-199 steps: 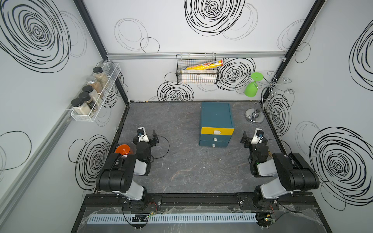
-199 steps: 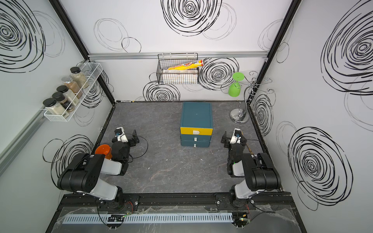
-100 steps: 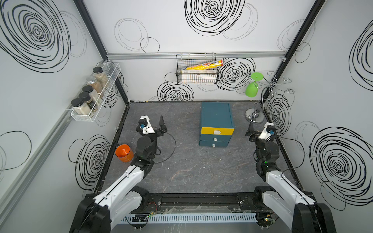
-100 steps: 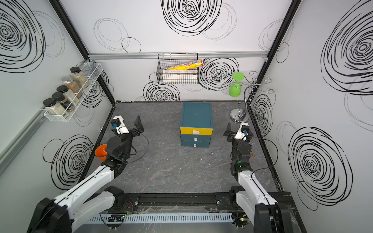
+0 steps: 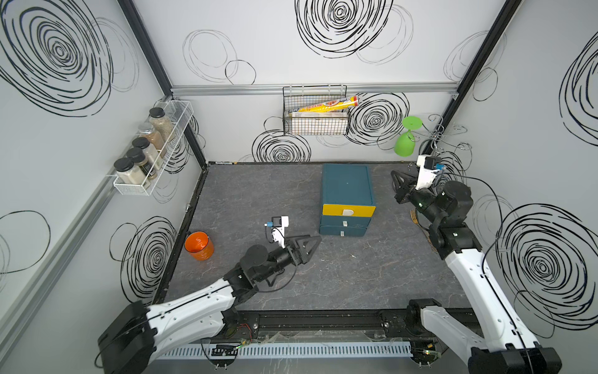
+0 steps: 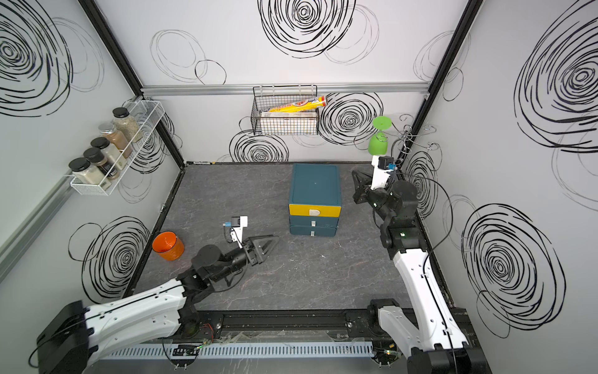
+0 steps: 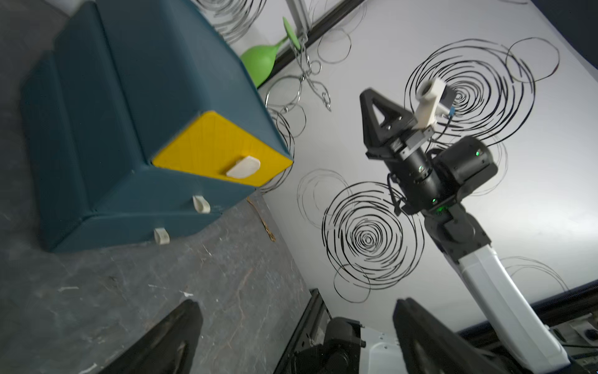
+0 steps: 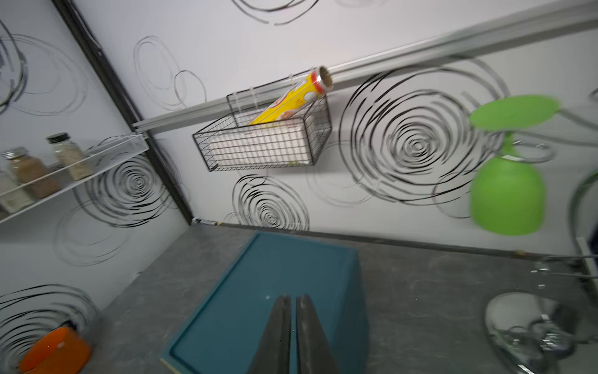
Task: Take the cookies out of the drawer
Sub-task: Open the drawer in the storage box.
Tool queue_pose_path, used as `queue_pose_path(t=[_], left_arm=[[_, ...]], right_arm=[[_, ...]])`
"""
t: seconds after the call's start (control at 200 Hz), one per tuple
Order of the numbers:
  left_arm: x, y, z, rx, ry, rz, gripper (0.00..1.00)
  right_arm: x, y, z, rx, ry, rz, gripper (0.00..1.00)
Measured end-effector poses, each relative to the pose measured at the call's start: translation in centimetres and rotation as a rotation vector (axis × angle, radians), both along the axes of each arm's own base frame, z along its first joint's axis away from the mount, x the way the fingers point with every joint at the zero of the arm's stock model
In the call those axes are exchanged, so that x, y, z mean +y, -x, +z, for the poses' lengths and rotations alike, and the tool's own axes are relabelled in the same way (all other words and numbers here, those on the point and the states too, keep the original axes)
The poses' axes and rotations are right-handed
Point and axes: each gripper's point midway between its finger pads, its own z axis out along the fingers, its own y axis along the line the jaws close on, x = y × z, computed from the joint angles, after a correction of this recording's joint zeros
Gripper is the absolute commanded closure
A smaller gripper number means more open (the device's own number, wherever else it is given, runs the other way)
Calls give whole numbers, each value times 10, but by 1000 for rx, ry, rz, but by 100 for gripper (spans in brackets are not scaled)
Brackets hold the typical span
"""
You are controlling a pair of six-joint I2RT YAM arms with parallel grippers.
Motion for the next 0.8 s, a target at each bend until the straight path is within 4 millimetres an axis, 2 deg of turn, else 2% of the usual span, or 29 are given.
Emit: queue_pose_path(t=[0.13, 0.225, 0.34, 0.556, 0.706, 0.801], left_arm=[[-33, -1, -15, 53, 63, -61, 1], [-46, -6, -9, 47, 133, -64, 1], [-56, -13, 3, 32, 218, -36, 1], [-73, -33, 14, 38, 283, 71, 1], [-82, -56, 3, 89, 255, 182, 1], [-86, -72, -7, 132, 220, 253, 1]], right_arm=[[39, -19, -19, 150, -5, 152, 100], [59, -23, -35, 237, 0, 222, 100], [75, -17, -52, 305, 18, 281, 100], [80, -19, -89, 410, 75, 284, 100], [75, -23, -105, 457, 108, 251, 100], [72, -29, -107, 468, 123, 224, 100]])
